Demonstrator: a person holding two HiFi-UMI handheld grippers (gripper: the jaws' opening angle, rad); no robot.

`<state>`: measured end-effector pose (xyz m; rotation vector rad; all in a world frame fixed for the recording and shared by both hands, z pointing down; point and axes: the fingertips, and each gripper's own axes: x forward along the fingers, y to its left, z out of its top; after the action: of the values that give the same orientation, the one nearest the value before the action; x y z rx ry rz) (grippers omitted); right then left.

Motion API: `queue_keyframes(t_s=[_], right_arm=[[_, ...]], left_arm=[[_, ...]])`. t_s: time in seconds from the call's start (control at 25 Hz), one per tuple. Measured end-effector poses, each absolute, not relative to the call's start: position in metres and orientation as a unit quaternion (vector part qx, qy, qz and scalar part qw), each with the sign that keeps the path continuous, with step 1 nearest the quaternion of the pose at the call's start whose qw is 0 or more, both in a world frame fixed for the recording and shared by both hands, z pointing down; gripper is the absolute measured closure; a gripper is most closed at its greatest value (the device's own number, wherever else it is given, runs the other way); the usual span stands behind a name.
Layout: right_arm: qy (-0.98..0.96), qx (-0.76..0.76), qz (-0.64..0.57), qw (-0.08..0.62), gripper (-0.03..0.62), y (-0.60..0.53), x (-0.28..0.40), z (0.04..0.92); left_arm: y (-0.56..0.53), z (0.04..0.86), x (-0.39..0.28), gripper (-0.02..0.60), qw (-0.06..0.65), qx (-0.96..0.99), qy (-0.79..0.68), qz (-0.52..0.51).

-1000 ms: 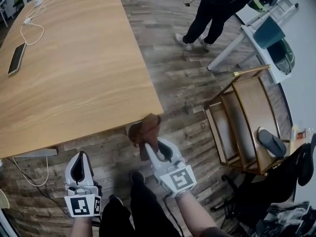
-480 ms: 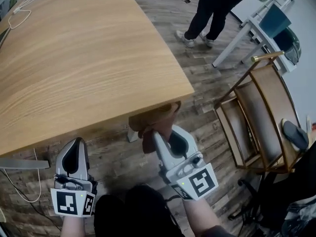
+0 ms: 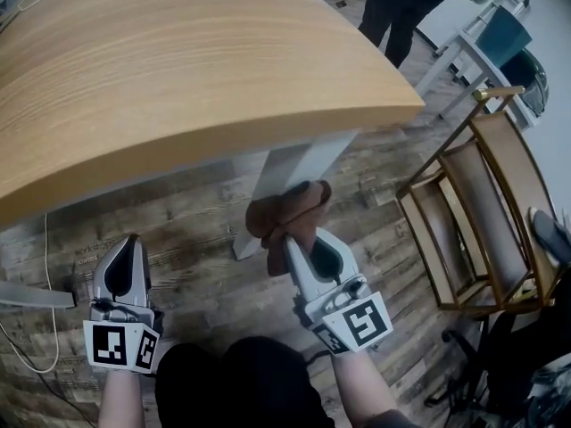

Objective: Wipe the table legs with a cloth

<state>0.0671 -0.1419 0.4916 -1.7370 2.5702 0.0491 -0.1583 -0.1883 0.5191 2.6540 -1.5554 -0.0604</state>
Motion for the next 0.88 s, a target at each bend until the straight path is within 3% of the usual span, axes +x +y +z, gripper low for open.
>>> queue_keyframes(t_s=[0.88], right_arm=[[0.812,-0.565,-0.132,-0.059,0.531,-0.155,0.081,0.734]], left_arm=[[-0.214,0.686,-0.168,0.563,0.047,0.871,-0.489,-0.009]])
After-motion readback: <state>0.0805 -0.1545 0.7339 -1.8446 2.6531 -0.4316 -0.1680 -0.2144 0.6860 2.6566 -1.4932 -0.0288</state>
